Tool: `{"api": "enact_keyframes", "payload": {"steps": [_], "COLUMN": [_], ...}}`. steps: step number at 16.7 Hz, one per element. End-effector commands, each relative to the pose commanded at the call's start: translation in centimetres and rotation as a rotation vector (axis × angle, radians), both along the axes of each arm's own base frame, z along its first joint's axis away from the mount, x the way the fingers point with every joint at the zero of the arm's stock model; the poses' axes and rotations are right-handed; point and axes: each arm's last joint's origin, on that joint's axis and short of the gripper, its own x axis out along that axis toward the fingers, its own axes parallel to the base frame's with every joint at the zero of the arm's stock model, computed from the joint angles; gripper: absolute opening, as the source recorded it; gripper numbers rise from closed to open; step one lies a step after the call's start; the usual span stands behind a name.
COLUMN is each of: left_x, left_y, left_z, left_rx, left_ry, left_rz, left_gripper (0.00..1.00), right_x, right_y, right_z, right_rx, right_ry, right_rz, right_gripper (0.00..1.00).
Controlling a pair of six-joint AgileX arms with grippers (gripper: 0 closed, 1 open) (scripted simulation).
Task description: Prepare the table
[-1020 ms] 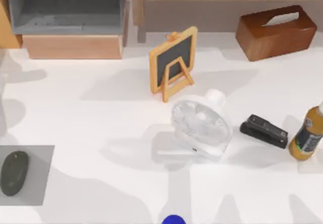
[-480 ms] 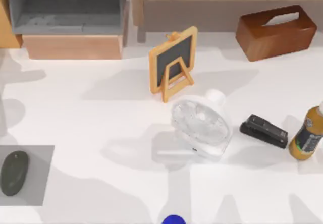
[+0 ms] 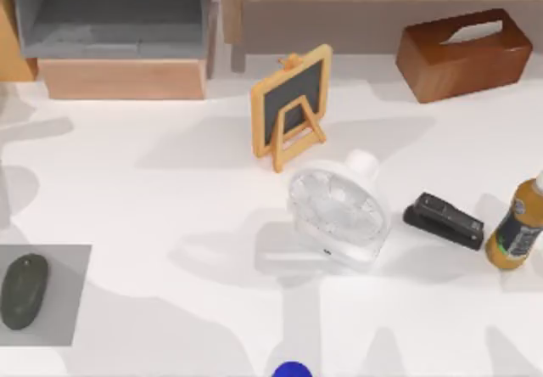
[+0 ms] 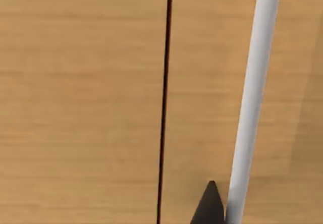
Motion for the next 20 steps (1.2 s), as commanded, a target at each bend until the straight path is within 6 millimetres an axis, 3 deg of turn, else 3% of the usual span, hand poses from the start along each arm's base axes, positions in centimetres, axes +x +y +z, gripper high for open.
{"api": "enact_keyframes", "payload": {"steps": [7,8,17,20], "left_x": [0.0,-0.5,-4.2,-4.5], "left_y": [0.0,0.1,0.2,0.2], "left_z": [0.0,-1.3,-1.1,-1.3], "left_rx": [0.0,-0.022,-0.02,-0.022], "left_ry": [0.0,0.041,0.036,0.041], "left_rz": [0.0,0.006,0.007,0.006], "left_gripper": [1.0,1.0,1.0,1.0], "right_x": [0.0,0.0,0.0,0.0], "right_y": [0.0,0.0,0.0,0.0], "right_z": [0.0,0.0,0.0,0.0], "right_rx": [0.0,0.0,0.0,0.0], "right_ry": [0.0,0.0,0.0,0.0], "right_rz": [0.0,0.0,0.0,0.0], "right_gripper": [1.0,1.0,1.0,1.0]}}
